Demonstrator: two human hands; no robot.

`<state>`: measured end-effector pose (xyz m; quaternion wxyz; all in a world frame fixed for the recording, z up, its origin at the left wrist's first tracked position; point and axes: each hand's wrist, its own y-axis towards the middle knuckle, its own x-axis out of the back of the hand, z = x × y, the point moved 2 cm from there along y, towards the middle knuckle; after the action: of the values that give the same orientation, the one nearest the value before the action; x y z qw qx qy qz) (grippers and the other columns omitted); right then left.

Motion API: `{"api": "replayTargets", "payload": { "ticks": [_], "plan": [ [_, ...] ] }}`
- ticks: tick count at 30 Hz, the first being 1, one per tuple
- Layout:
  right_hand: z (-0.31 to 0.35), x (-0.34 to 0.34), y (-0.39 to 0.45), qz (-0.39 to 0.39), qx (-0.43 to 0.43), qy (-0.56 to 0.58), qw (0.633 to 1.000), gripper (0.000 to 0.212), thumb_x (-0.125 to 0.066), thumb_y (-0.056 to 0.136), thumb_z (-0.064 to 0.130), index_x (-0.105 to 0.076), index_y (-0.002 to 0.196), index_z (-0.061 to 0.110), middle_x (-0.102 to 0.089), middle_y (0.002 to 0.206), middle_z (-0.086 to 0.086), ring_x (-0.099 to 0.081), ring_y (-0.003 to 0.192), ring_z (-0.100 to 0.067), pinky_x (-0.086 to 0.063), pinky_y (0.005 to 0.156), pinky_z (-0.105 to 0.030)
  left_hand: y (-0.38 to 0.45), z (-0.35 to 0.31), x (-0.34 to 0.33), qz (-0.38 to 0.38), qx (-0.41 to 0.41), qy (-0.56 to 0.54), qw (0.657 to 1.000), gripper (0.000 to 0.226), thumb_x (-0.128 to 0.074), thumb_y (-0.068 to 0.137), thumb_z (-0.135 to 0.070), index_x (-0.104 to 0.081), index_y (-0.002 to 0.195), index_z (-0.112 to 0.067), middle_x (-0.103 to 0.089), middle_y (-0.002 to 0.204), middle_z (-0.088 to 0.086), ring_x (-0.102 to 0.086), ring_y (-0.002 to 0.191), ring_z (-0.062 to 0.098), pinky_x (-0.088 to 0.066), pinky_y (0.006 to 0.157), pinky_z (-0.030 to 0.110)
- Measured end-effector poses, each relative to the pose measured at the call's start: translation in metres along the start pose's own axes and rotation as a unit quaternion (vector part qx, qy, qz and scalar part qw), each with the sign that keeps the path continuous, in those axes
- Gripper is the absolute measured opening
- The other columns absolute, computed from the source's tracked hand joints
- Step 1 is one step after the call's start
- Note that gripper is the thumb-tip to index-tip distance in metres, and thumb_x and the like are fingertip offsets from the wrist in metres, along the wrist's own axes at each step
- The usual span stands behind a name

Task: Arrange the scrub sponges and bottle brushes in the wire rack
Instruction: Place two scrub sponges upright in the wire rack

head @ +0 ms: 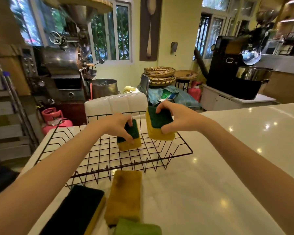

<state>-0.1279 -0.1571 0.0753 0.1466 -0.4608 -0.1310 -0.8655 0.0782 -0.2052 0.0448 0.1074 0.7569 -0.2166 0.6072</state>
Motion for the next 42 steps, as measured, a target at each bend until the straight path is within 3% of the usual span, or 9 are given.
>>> {"api": "replayTargets", "payload": {
  "ticks": [6,10,14,17,23,31,37,42],
  "plan": [
    [-0.006,-0.021,0.036,0.026,0.001,-0.040,0.999,0.056,-0.070,0.075,0.020,-0.041,0.124,0.021,-0.038,0.114,0.001,-0.041,0.103,-0.014,-0.026,0.063,-0.006,0.025,0.017,-0.020,0.005,0.016,0.000,1.000,0.063,-0.074,0.069,-0.034,-0.044,0.122,-0.016,-0.051,0.124,0.008,-0.045,0.099,0.016,-0.043,0.084,0.030],
    [-0.014,-0.035,0.056,0.070,-0.014,-0.063,0.995,0.062,-0.071,0.072,0.020,-0.040,0.125,0.021,-0.039,0.113,0.001,-0.046,0.104,-0.020,-0.041,0.068,-0.018,0.031,0.022,-0.027,0.014,0.026,0.009,1.000,0.063,-0.073,0.070,-0.035,-0.044,0.123,-0.015,-0.051,0.124,0.009,-0.042,0.096,0.015,-0.041,0.080,0.028],
    [-0.020,-0.046,0.070,0.090,-0.031,-0.083,0.992,0.065,-0.070,0.072,0.014,-0.037,0.128,0.019,-0.042,0.114,-0.002,-0.047,0.101,-0.019,-0.046,0.073,-0.024,0.031,0.022,-0.032,0.019,0.023,0.005,1.000,0.063,-0.072,0.072,-0.034,-0.043,0.124,-0.013,-0.052,0.123,0.010,-0.048,0.100,0.019,-0.043,0.081,0.028],
    [-0.023,-0.056,0.079,0.124,-0.043,-0.112,0.985,0.066,-0.070,0.072,0.013,-0.037,0.128,0.019,-0.045,0.115,-0.005,-0.048,0.098,-0.020,-0.044,0.065,-0.021,0.031,0.021,-0.033,0.021,0.020,0.005,1.000,0.063,-0.071,0.072,-0.035,-0.042,0.123,-0.013,-0.052,0.122,0.009,-0.047,0.098,0.018,-0.045,0.084,0.031],
    [-0.027,-0.064,0.091,0.167,-0.061,-0.157,0.972,0.069,-0.069,0.073,0.014,-0.034,0.132,0.020,-0.048,0.126,-0.010,-0.046,0.100,-0.020,-0.043,0.080,-0.031,0.032,0.020,-0.035,0.016,0.016,0.007,1.000,0.063,-0.071,0.072,-0.038,-0.041,0.122,-0.014,-0.052,0.119,0.009,-0.047,0.095,0.017,-0.046,0.082,0.031],
    [-0.024,-0.065,0.097,0.214,-0.075,-0.206,0.952,0.073,-0.071,0.075,0.016,-0.030,0.136,0.019,-0.045,0.134,-0.009,-0.046,0.114,-0.025,-0.037,0.082,-0.031,0.032,0.017,-0.036,0.010,0.015,0.032,0.999,0.060,-0.070,0.074,-0.036,-0.041,0.121,-0.014,-0.053,0.118,0.009,-0.048,0.094,0.018,-0.046,0.081,0.031],
    [-0.022,-0.067,0.098,0.221,-0.063,-0.221,0.948,0.072,-0.072,0.074,0.015,-0.034,0.135,0.017,-0.047,0.134,-0.010,-0.047,0.117,-0.027,-0.037,0.086,-0.031,0.031,0.010,-0.036,0.006,0.008,0.127,0.992,0.059,-0.063,0.077,-0.043,-0.045,0.126,-0.015,-0.052,0.122,0.009,-0.050,0.109,0.024,-0.047,0.090,0.036],
    [-0.014,-0.071,0.092,0.182,-0.029,-0.316,0.931,0.071,-0.071,0.075,0.022,-0.038,0.137,0.017,-0.042,0.131,-0.013,-0.037,0.121,-0.030,-0.036,0.094,-0.035,0.026,0.011,-0.038,0.052,0.054,0.183,0.980,0.065,-0.051,0.083,-0.049,-0.031,0.140,-0.024,-0.037,0.132,0.015,-0.028,0.125,0.032,-0.034,0.100,0.040]
  ]
}}
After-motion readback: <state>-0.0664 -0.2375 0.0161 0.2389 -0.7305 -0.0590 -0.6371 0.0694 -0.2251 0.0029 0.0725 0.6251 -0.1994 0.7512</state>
